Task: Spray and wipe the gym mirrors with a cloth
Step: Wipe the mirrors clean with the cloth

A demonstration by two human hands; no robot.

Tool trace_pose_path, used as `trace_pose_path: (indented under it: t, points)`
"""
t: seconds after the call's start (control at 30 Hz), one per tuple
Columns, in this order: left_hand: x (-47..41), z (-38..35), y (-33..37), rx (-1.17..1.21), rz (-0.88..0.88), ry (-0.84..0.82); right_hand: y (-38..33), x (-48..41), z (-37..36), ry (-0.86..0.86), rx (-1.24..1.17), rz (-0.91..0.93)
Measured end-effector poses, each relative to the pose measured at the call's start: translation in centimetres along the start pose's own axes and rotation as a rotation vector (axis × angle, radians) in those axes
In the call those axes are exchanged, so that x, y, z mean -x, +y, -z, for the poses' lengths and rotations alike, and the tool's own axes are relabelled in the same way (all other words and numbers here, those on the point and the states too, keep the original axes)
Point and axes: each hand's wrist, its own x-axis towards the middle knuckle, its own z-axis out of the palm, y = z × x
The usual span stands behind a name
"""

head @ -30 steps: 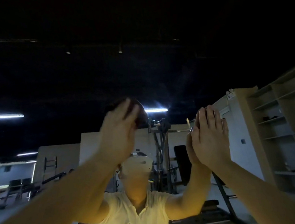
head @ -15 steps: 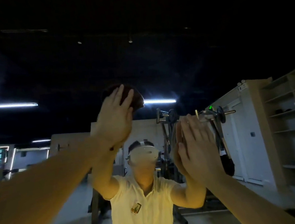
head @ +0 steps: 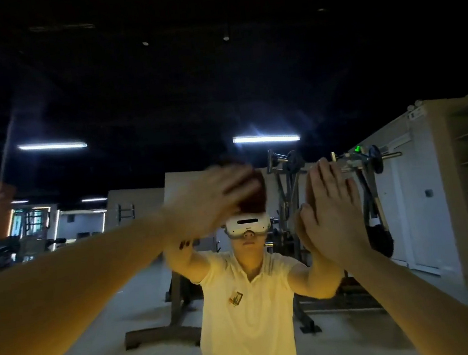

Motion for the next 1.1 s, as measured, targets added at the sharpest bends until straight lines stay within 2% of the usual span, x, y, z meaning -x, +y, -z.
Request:
trace_pose_path:
  t: [0.1,0.17,0.2,0.3,0.4,0.47,0.53,0.57,0.63,0.77,0.83,0.93,1.1]
  points:
    - [-1.7,0.1,-1.6,0.181,0.587,0.128,-0.1,0.1,-0.6,0.023,0.005,-0.013]
    - [-3.1,-0.4,1.0,0.257,0.748,0.235,-0.1,0.0,-0.8,0.04,0.0,-0.011]
    - [-3.4,-0.7,3.2,0.287,0.73,0.271,-0.2,0.0,-0.9,0.044,-0.008,-0.008]
    - [-1.8,-2.0,11.4,0.363,0.479,0.275,-0.1,-0.1,-0.8,0.053,-0.048,-0.002]
    - [2.8,-2.9,18.6,0.375,0.228,0.094,0.4,0.0,-0.2,0.002,-0.1,0.005]
    - [5.5,-3.3,19.7,0.338,0.036,-0.002,0.7,0.1,0.5,-0.026,-0.083,0.024]
    - [6.7,-3.5,17.6,0.255,-0.083,-0.012,0.8,0.4,1.3,-0.049,-0.043,0.043]
    - [7.0,-3.6,15.8,0.223,-0.08,-0.013,0.7,0.8,1.5,-0.054,-0.029,0.045]
    - [7.2,-3.9,11.6,0.22,0.062,0.002,0.1,2.2,1.5,-0.059,-0.018,0.058]
    - [7.4,-2.9,5.8,0.32,0.639,0.102,-1.3,6.6,0.6,-0.08,-0.015,0.101]
    - [6.9,-2.7,6.3,0.348,0.763,0.151,-1.7,8.9,0.5,-0.088,-0.032,0.121]
    - [5.7,-3.1,10.8,0.423,0.772,0.213,-1.0,12.1,0.2,-0.101,-0.041,0.123]
    - [4.2,-3.6,22.1,0.498,0.579,0.201,1.3,16.6,-0.5,-0.11,-0.123,0.073]
